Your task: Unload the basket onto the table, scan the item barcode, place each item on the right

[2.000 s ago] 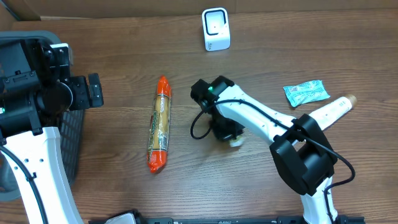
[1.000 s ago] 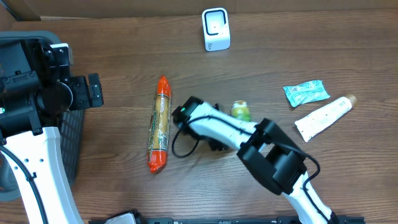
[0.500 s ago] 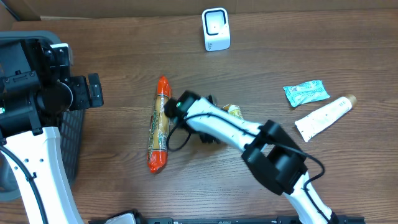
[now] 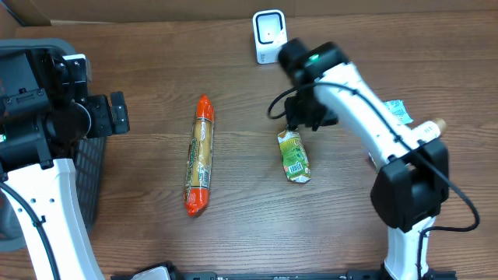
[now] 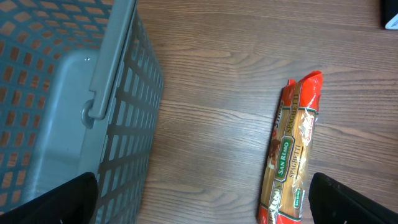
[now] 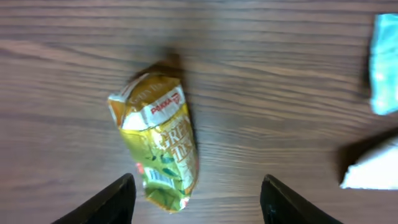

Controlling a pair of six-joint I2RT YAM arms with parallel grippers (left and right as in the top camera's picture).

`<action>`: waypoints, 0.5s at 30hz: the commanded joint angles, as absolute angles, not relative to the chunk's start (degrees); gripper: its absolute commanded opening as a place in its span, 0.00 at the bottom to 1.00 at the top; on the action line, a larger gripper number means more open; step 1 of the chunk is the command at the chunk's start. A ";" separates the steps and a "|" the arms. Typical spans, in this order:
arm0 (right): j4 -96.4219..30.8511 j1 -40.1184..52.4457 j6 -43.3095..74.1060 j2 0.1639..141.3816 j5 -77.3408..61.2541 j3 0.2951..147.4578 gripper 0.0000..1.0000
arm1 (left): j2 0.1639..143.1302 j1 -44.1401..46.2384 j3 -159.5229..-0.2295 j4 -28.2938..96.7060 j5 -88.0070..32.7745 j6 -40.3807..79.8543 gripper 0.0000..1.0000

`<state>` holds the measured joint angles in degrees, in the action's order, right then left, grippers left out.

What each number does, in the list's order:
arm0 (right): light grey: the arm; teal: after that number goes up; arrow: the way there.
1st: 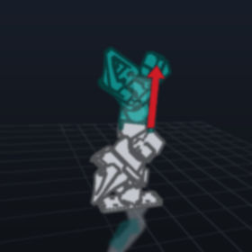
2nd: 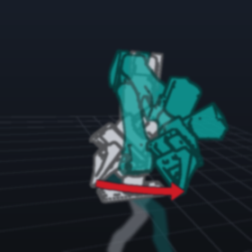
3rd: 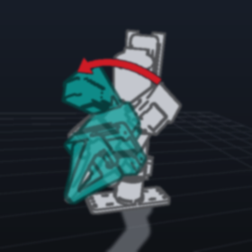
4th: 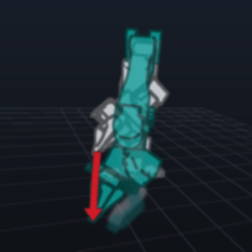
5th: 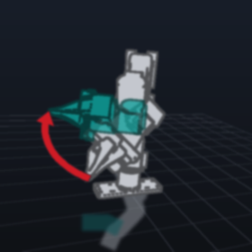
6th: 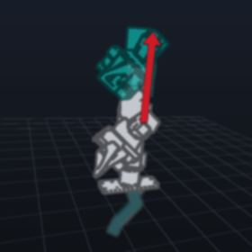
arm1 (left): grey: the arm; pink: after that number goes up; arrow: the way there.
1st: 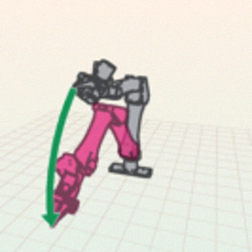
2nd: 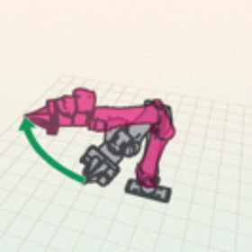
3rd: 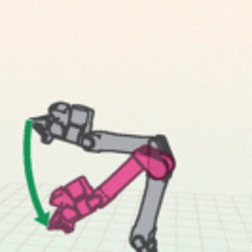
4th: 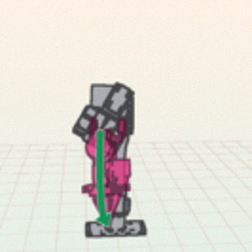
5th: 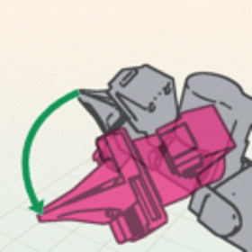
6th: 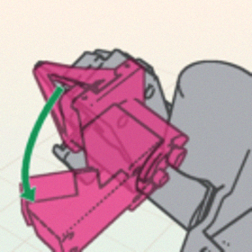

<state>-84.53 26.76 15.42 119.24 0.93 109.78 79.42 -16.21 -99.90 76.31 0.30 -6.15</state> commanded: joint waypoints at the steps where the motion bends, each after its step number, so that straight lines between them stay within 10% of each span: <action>1: -84.12 24.95 7.81 118.65 -10.76 109.01 0.64 | 79.40 -16.10 -100.33 76.27 0.58 -7.07 0.99; 15: -71.26 28.56 7.42 118.74 -5.34 99.31 0.64 | 79.40 -16.10 -100.33 76.27 0.58 -7.07 1.00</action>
<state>-74.30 27.70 7.81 119.24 -8.27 103.13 79.42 -16.21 -99.90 76.29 0.32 -6.15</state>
